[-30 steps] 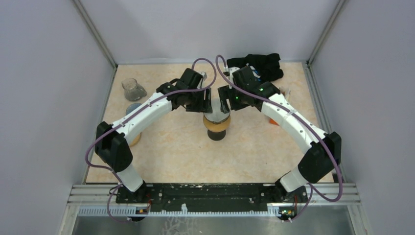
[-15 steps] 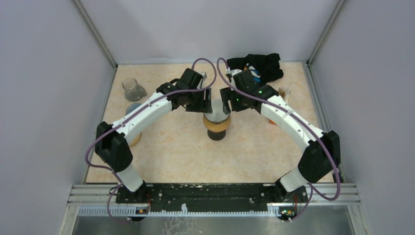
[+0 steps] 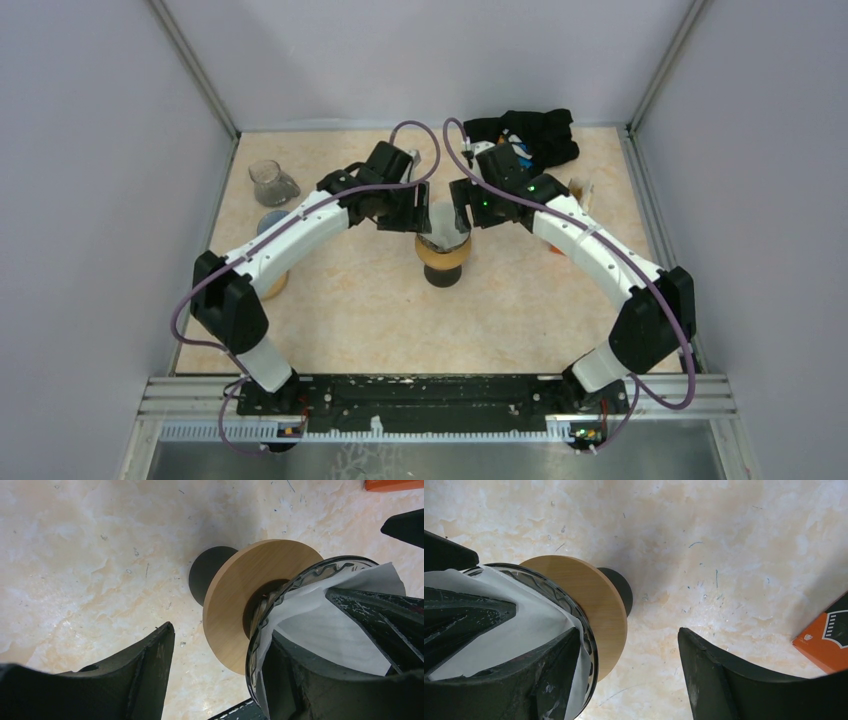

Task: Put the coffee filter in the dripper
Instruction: Adjust the coffee filter in the coffee dripper.

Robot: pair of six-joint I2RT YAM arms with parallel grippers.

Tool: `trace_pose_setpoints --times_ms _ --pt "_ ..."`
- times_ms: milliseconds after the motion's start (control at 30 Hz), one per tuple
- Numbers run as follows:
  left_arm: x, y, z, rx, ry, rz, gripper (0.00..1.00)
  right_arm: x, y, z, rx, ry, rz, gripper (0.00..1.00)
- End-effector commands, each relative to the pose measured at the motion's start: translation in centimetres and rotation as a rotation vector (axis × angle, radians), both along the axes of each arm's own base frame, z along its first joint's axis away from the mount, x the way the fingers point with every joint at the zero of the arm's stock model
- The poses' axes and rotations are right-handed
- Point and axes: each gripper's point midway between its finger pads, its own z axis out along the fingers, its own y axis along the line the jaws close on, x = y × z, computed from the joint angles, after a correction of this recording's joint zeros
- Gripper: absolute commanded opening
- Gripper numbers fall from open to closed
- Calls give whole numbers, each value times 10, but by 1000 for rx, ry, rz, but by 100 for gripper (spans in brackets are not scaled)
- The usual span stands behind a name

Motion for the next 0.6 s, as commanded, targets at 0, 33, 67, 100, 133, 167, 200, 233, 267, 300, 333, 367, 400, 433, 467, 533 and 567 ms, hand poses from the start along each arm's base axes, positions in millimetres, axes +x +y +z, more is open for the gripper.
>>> trace_pose_setpoints --times_ms 0,33,67,100,133,167,200,233,267,300,333,367,400,433,467,533,567 --pt "-6 11 7 10 -7 19 68 10 -7 13 1 -65 -41 72" --pt "-6 12 7 12 -8 19 67 10 -7 13 1 -65 -41 71" --pt "-7 13 7 13 -8 22 68 10 -7 13 2 -66 -42 72" --pt "-7 13 7 14 -8 24 68 11 -7 12 1 -64 -42 72" --pt "-7 14 7 14 -8 23 68 10 -6 12 2 -63 -40 71" --pt "-7 13 6 14 -6 22 67 10 -6 12 4 -62 -39 72" --pt "-8 13 6 12 -5 20 68 10 -6 13 6 -60 -38 72" --pt "-8 12 6 9 -3 18 68 10 -5 13 8 -61 -35 72" --pt "-8 12 6 5 -3 17 68 9 -4 13 10 -60 -34 71" --pt "-8 11 5 2 -3 15 68 9 -4 14 13 -59 -32 72" --pt "-8 10 4 0 -2 15 68 10 -4 14 15 -60 -31 72" --pt "-7 9 4 -1 -1 13 68 9 -4 14 14 -59 -31 71" --pt "-7 9 3 -1 2 11 68 9 -3 13 13 -55 -30 71" --pt "-7 9 2 1 5 11 68 9 -4 11 10 -53 -29 72" --pt "-7 9 1 2 7 8 68 9 -4 10 7 -51 -28 72" --pt "-8 9 -2 8 11 8 68 8 -5 7 -1 -44 -28 71" --pt "-8 10 -2 10 10 9 68 8 -5 7 -3 -42 -29 72"
